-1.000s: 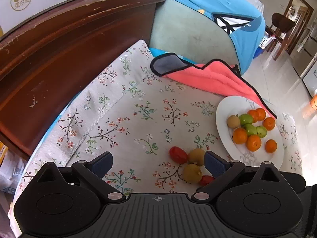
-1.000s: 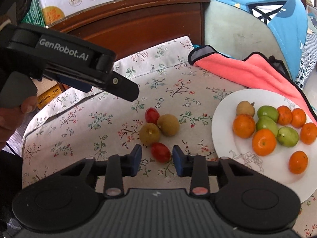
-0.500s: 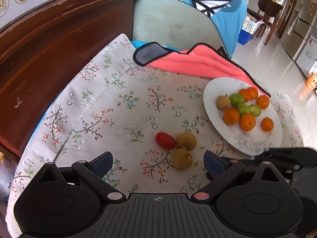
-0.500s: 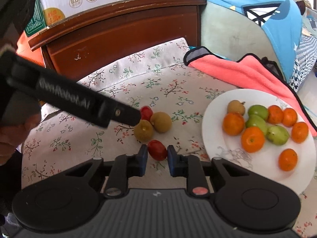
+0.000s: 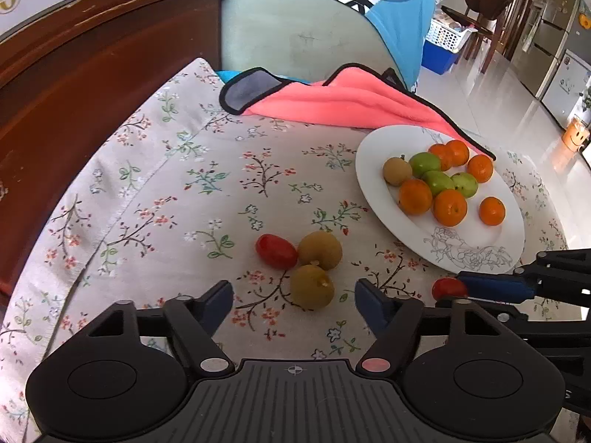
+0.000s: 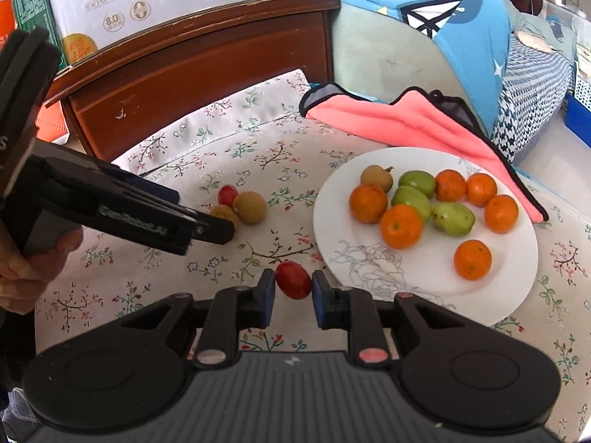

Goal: Organize fruits
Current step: 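Grasp a red cherry tomato with the right tool while the left tool grasps a brown kiwi, then carry the tomato and kiwi onto the white plate and open both tools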

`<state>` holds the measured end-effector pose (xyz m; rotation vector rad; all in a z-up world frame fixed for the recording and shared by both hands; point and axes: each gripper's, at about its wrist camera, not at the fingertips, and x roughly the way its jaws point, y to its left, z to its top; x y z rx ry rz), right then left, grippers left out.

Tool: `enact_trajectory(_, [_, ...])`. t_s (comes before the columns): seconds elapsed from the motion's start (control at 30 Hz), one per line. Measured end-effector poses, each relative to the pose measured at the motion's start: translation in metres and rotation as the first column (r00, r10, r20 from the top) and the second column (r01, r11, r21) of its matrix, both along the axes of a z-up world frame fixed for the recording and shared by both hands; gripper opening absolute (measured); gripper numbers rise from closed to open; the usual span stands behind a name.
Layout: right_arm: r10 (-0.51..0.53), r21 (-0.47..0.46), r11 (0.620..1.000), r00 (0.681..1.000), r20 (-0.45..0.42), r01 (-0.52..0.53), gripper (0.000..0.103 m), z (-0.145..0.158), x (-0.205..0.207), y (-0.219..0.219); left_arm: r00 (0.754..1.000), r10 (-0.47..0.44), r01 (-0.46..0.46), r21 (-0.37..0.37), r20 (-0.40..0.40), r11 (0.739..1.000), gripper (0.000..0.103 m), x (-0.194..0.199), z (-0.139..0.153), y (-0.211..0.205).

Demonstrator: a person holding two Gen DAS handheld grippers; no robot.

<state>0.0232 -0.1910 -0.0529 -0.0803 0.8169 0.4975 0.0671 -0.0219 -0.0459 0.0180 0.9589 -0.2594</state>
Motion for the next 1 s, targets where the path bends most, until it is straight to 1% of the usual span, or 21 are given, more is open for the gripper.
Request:
enact_trajectory(0.1, [-0.006, 0.009, 1.0, 1.0, 0.006, 0.006, 0.021, 0.003, 0.0, -0.001, 1.0, -0.012, 0.012, 0.01, -0.001, 1.0, 0.058, 0.002, -0.005, -0.004])
enact_trajectory(0.17, [-0.015, 0.022, 1.0, 1.0, 0.006, 0.015, 0.021, 0.005, 0.0, -0.003, 1.0, -0.018, 0.018, 0.02, -0.005, 1.0, 0.047, 0.003, -0.008, -0.007])
enact_trajectory(0.23, [-0.025, 0.032, 0.999, 1.0, 0.006, 0.025, 0.021, 0.006, 0.002, -0.005, 1.0, -0.022, 0.022, 0.027, 0.0, 0.999, 0.045, 0.003, -0.01, -0.008])
enact_trajectory(0.27, [-0.031, 0.037, 0.999, 0.999, 0.006, 0.031, 0.021, 0.007, 0.003, -0.006, 1.0, -0.027, 0.027, 0.032, 0.009, 0.999, 0.041, 0.002, -0.01, -0.009])
enact_trajectory(0.3, [-0.037, 0.043, 0.998, 0.999, 0.004, 0.037, 0.021, 0.007, 0.004, -0.007, 0.999, -0.034, 0.033, 0.034, 0.013, 0.999, 0.04, 0.002, -0.01, -0.01])
enact_trajectory(0.37, [-0.054, 0.057, 0.997, 0.999, -0.002, 0.054, 0.021, 0.008, 0.006, -0.009, 0.999, -0.036, 0.035, 0.026, 0.019, 0.999, 0.029, 0.002, -0.01, -0.009])
enact_trajectory(0.43, [-0.07, 0.074, 0.995, 0.997, -0.011, 0.071, 0.021, 0.009, 0.008, -0.011, 0.999, -0.039, 0.039, 0.007, 0.018, 0.999, 0.025, 0.002, -0.009, -0.009])
enact_trajectory(0.6, [-0.103, 0.106, 0.989, 0.995, -0.01, 0.104, 0.021, 0.014, 0.011, -0.02, 0.998, -0.053, 0.054, -0.007, 0.044, 0.999, 0.025, -0.005, 0.003, -0.012])
enact_trajectory(0.77, [-0.141, 0.141, 0.981, 0.99, 0.025, 0.136, 0.021, 0.03, 0.015, -0.035, 0.997, -0.031, 0.037, -0.074, 0.076, 0.997, 0.025, -0.005, 0.023, -0.011])
enact_trajectory(0.93, [-0.218, 0.186, 0.961, 0.974, 0.06, 0.204, 0.021, 0.048, 0.021, -0.06, 0.991, -0.047, 0.062, -0.115, 0.123, 0.991, 0.025, -0.004, 0.039, -0.023])
enact_trajectory(1.0, [-0.254, 0.208, 0.949, 0.965, 0.063, 0.236, 0.021, 0.052, 0.024, -0.072, 0.988, -0.065, 0.082, -0.116, 0.141, 0.99, 0.025, -0.005, 0.042, -0.032])
